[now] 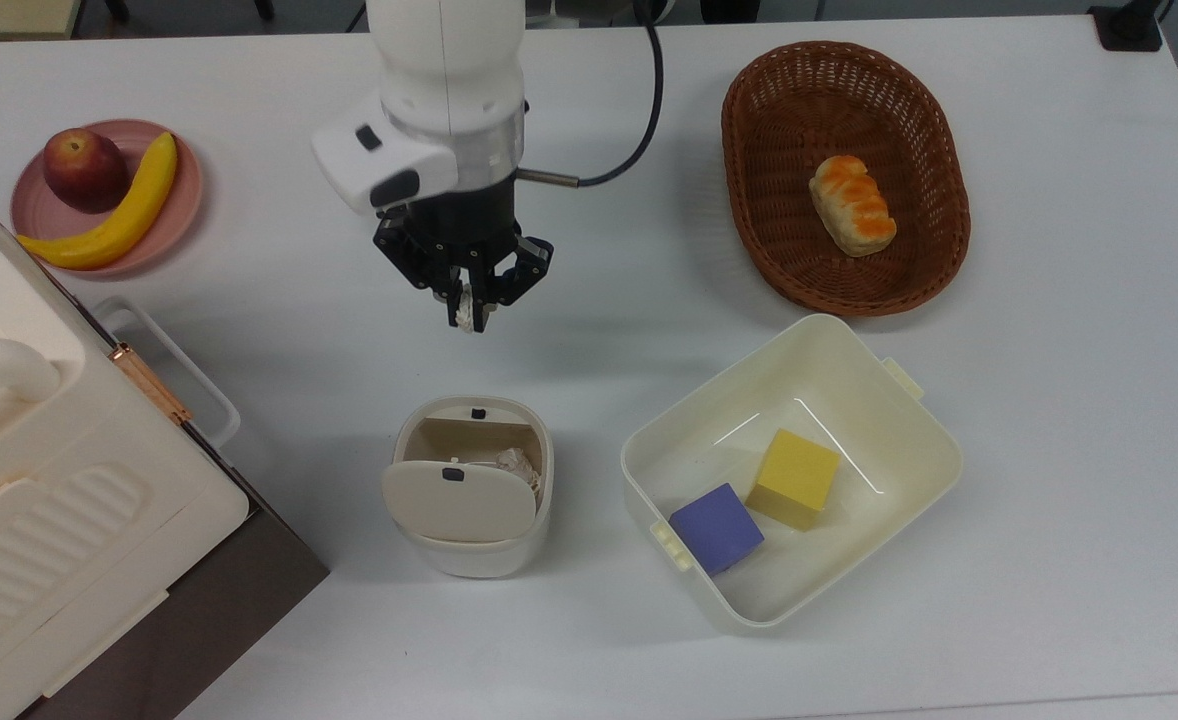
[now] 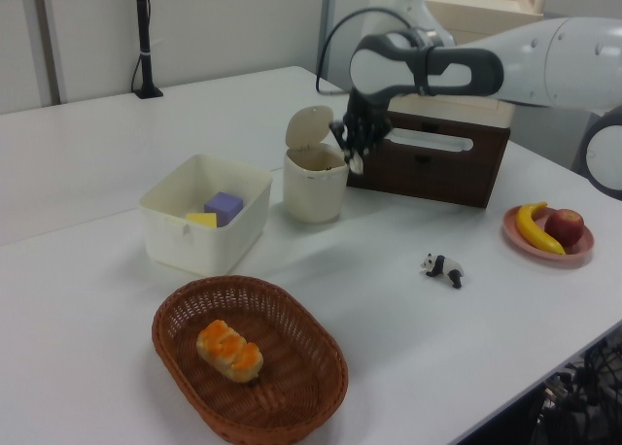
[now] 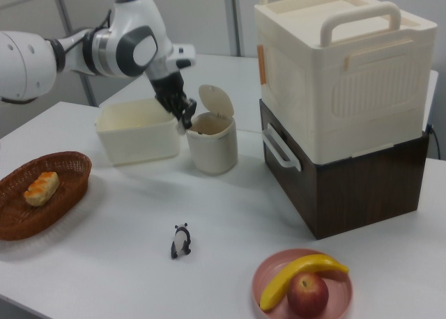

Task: Grab it up and put it in the trash
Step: 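Lift the paper scrap and carry it over the white trash bin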

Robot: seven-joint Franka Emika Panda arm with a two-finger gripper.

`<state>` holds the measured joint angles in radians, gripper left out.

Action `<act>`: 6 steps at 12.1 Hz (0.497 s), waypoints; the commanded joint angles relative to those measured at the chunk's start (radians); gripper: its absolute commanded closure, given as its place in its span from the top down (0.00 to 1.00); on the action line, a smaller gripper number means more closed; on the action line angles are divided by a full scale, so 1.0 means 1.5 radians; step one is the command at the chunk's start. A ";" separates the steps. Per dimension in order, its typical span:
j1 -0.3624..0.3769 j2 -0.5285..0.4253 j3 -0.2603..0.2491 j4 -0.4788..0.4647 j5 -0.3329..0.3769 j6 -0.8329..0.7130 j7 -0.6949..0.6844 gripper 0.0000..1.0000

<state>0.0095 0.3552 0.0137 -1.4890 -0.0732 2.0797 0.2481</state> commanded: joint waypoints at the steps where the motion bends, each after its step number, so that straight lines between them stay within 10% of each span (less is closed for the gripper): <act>1: 0.006 0.007 -0.002 0.009 -0.008 0.131 0.016 0.05; 6: 0.006 0.033 -0.002 0.012 -0.022 0.229 0.011 0.05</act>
<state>0.0101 0.3855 0.0138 -1.4749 -0.0736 2.3372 0.2482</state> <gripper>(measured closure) 0.828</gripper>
